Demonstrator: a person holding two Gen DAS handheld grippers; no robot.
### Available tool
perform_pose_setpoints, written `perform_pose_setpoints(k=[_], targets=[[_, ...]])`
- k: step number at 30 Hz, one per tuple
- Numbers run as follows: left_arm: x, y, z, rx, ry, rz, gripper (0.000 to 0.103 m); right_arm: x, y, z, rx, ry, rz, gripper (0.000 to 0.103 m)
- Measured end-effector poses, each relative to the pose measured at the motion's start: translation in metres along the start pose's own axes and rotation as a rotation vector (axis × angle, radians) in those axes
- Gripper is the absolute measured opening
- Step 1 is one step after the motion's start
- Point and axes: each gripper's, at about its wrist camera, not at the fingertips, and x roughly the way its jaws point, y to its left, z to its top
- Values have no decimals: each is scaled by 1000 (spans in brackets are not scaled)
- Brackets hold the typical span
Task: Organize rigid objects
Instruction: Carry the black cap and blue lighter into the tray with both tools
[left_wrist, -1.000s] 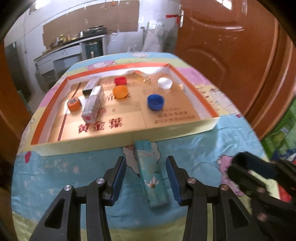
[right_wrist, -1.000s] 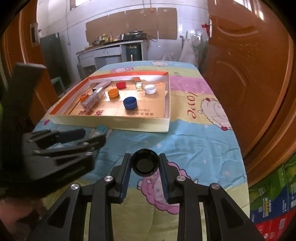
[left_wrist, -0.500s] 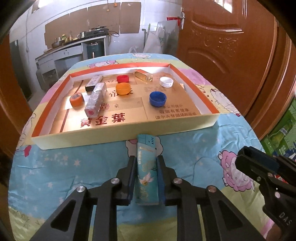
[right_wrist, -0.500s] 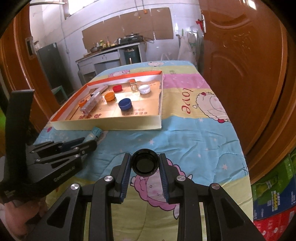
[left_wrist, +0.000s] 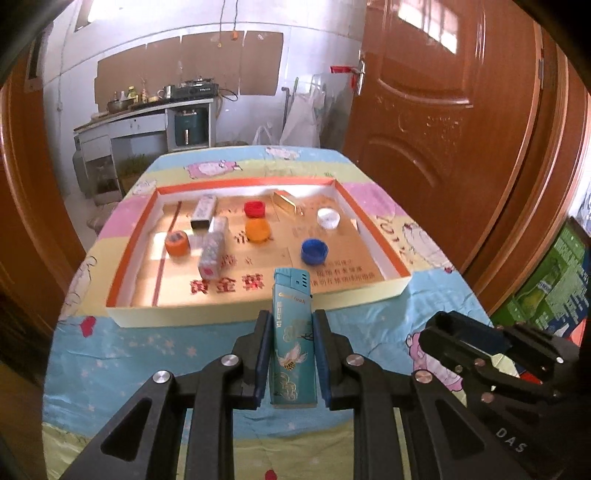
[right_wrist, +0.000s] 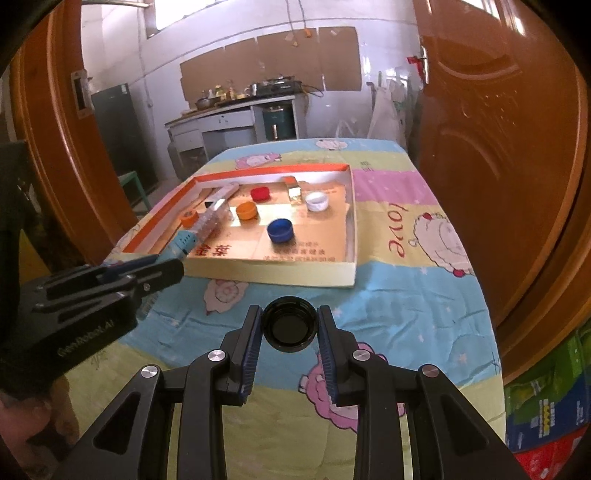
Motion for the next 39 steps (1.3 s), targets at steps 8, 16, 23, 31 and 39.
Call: perform_pose_setpoints(k=[8, 16, 23, 31, 39], targets=[[-12, 13, 16, -7, -28, -8, 22, -1, 9, 18, -28, -22, -4, 30], [-10, 24, 33, -13, -37, -11, 22, 0, 11, 39, -50, -49, -17, 30], [-1, 26, 47, -7, -35, -26, 22, 6, 11, 57, -64, -70, -26, 30], [18, 26, 61, 16, -12, -54, 22, 22, 9, 74, -61, -66, -28, 30], [47, 27, 71, 35, 38, -82, 22, 45, 3, 85, -51, -43, -39, 30]])
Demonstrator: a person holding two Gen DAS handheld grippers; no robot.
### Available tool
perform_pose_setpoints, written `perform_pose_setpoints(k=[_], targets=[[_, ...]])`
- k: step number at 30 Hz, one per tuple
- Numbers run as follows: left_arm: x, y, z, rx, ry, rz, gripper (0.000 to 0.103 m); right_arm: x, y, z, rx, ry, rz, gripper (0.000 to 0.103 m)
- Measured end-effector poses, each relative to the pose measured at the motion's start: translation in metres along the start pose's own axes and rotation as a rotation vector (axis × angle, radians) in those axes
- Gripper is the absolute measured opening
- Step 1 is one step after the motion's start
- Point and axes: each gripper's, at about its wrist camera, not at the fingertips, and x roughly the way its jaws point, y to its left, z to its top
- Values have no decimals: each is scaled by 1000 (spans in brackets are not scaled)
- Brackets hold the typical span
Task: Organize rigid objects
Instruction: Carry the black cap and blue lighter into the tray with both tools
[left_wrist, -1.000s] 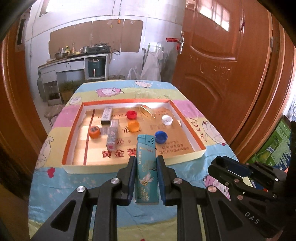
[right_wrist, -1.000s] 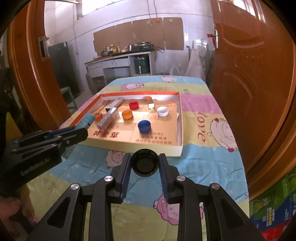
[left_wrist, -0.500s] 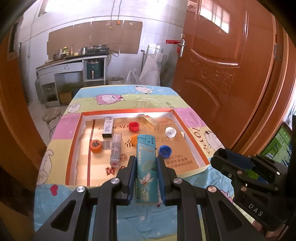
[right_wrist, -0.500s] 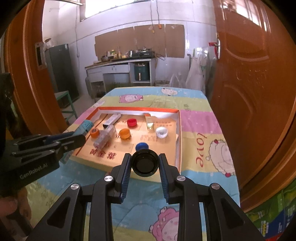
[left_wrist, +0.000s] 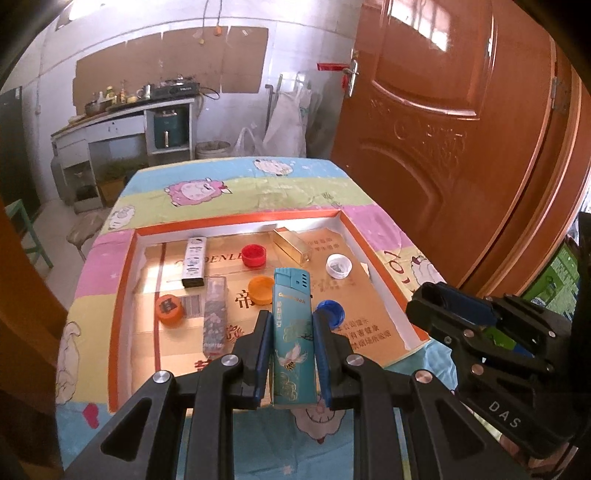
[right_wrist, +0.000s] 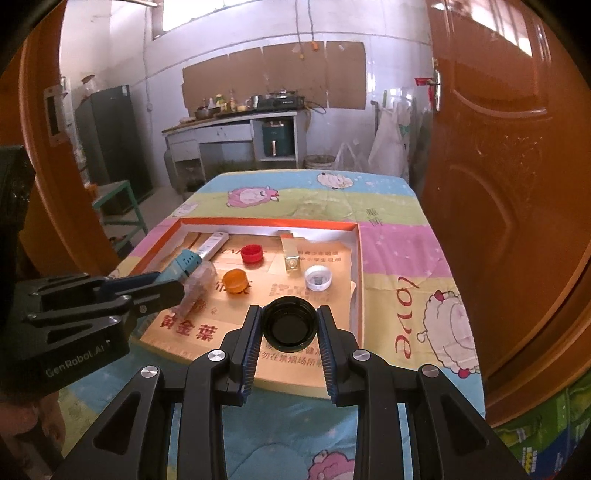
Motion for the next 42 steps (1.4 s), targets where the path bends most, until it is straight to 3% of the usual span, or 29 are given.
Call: perform_pose_setpoints(k=[19, 42], targets=[[58, 2, 8, 35, 93, -47, 22, 57, -17, 7, 28, 69, -10, 30], [94, 3, 8, 44, 146, -54, 22, 84, -22, 6, 28, 104, -8, 30]])
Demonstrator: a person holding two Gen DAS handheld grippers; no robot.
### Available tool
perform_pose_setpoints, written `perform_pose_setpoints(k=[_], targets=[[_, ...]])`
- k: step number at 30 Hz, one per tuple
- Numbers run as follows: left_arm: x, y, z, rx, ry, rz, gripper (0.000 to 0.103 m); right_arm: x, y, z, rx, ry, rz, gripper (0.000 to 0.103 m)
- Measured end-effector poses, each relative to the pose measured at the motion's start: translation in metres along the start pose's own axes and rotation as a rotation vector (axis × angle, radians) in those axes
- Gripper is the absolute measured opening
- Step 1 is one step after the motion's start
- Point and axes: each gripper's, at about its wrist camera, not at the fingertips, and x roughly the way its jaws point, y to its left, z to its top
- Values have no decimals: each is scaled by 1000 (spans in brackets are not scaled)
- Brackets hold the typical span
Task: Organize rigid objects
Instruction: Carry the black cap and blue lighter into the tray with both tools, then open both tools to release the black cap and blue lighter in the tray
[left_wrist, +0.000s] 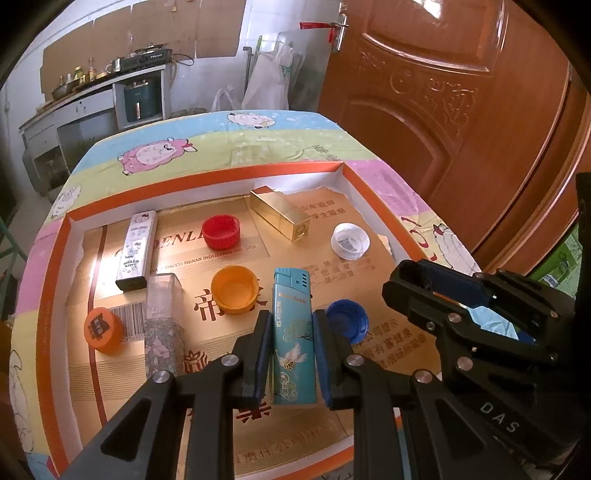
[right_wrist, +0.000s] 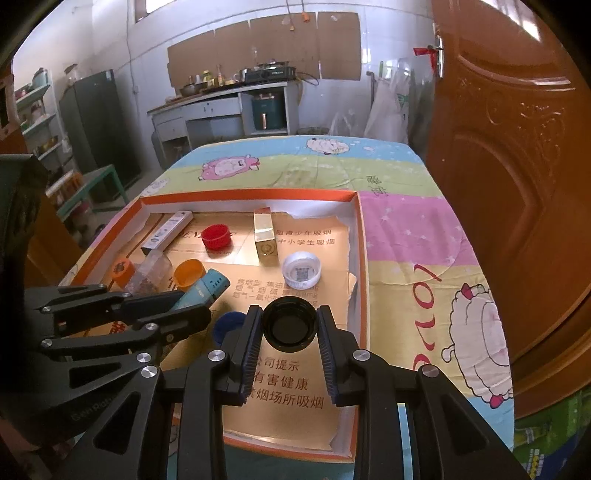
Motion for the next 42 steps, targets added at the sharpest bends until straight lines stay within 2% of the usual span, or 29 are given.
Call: perform_pose_setpoints(k=[14, 27, 42], targets=[[12, 2, 0, 1, 10, 2, 22, 14, -2, 0, -7, 17, -2, 30], [15, 4, -2, 4, -2, 0, 23, 26, -3, -2, -7, 51, -4, 30], [12, 7, -2, -11, -25, -9, 25, 27, -3, -3, -9, 49, 0, 31]])
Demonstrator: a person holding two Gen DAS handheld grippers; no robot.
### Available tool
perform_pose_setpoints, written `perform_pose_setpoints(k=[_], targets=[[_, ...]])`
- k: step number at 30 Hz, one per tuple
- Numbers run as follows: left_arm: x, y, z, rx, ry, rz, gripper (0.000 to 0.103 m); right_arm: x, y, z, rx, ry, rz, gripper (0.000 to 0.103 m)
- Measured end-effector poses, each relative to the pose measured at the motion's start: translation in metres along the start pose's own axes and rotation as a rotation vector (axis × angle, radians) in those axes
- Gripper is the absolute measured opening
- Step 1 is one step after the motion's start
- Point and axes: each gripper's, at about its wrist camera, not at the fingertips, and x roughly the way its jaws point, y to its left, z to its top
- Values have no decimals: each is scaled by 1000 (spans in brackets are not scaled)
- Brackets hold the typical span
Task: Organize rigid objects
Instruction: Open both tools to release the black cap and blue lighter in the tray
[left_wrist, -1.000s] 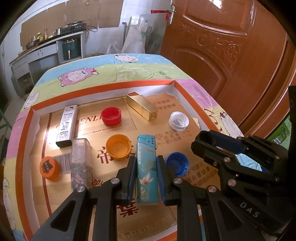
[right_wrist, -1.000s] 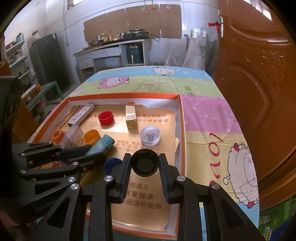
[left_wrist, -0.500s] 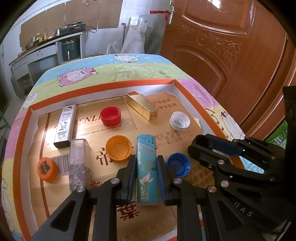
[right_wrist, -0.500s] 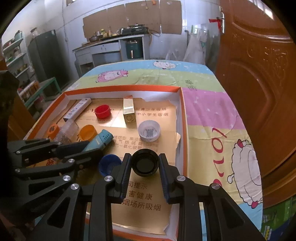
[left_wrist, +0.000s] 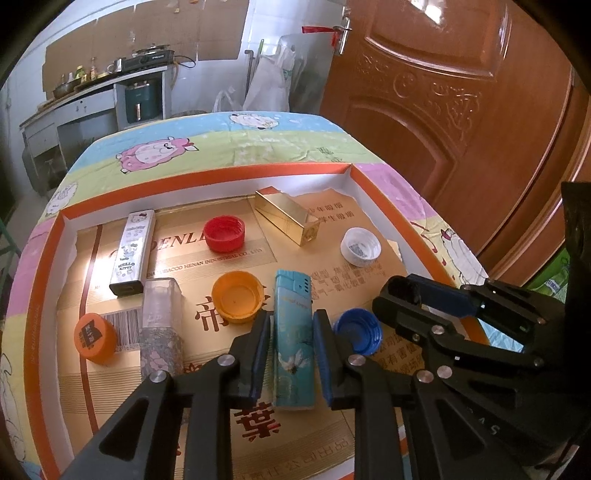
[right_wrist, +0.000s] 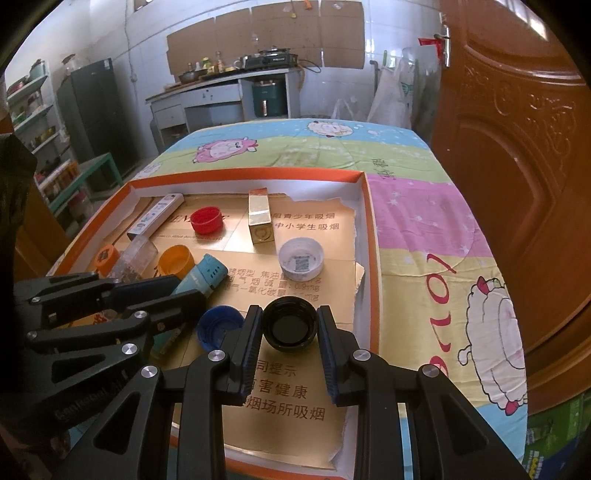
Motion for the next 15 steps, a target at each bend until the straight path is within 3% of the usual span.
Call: perform_pose_setpoints(k=[9, 15], targets=[[-7, 1, 2, -6, -21, -3, 28, -3, 1, -1, 11, -13, 3, 31], [-14, 3, 1, -12, -35, 0, 28, -7, 0, 0, 16, -20, 10, 42]])
